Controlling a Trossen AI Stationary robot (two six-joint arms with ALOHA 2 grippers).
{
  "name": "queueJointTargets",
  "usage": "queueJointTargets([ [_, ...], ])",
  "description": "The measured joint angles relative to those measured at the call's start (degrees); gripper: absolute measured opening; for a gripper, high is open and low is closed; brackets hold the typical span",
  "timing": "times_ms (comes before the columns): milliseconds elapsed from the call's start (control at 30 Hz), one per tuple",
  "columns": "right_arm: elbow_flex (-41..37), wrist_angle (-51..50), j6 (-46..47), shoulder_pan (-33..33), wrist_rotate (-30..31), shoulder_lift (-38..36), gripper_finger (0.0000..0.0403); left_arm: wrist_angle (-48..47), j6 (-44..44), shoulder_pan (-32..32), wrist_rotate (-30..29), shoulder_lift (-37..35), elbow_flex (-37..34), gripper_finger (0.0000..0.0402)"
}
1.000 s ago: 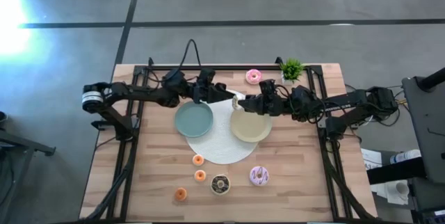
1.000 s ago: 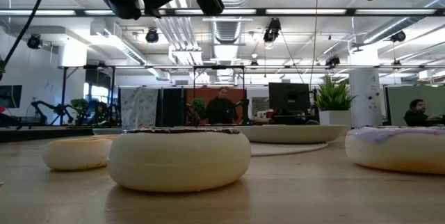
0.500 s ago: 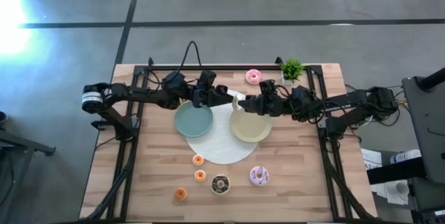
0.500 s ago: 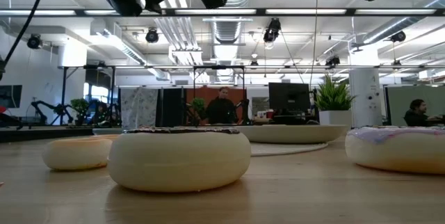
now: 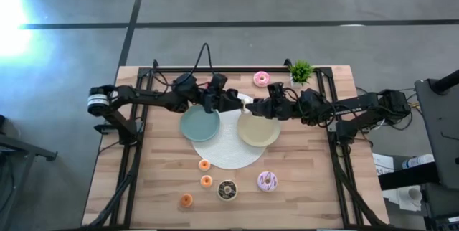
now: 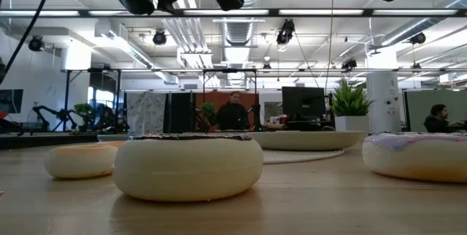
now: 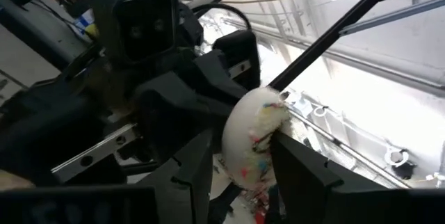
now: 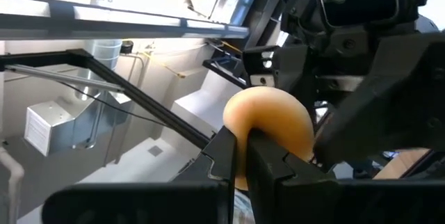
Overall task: Pick & Place donuts
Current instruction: Put the right small yellow donut on the brown plate
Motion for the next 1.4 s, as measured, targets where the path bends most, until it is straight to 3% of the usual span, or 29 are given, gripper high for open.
queueJointTargets([
  [367, -0.6, 0.0, -0.2, -0.3, -0.1, 0.0, 0.0013, 0.4, 2.6, -0.5, 0.6, 0.0, -0.2, 0.0110],
  [600, -1.7, -2.9, 1.7, -0.4, -0.1, -0.6, 0.0018, 0.2, 3.3, -0.5, 1.4, 0.0, -0.3, 0.0029],
  [667, -1.7, -7.0, 1.5, -0.4, -0.1, -1.5, 0.0037, -0.5, 3.3, -0.5, 1.6, 0.0, -0.3, 0.0010],
  [833, -1.7, -19.5, -0.2, -1.1, -0.4, -5.7, 0.0113, -6.3, 4.9, -0.4, 1.3, -0.1, -0.4, 0.0007],
  [933, -1.8, -30.0, -2.1, -1.7, 0.4, -9.9, 0.0155, -14.2, 7.8, -0.1, -1.2, -0.2, -0.4, 0.0006],
  [1033, -2.2, -44.9, -3.2, -1.9, 5.3, -15.0, 0.0187, -25.2, 11.6, 0.2, -5.4, -0.2, -0.5, 0.0006],
  [1133, -1.3, -59.5, -3.5, -1.9, 10.9, -20.6, 0.0207, -35.3, 14.3, 0.2, -10.3, 0.7, -0.8, 0.0006],
  [1233, -0.9, -69.7, -3.4, -1.7, 13.2, -24.1, 0.0218, -38.7, 14.5, 0.4, -12.2, 4.2, -0.8, 0.0005],
  [1400, -0.9, -72.5, -3.6, -1.4, 14.9, -25.9, 0.0221, -39.0, 14.4, 0.3, -12.0, 12.1, 2.6, 0.0005],
])
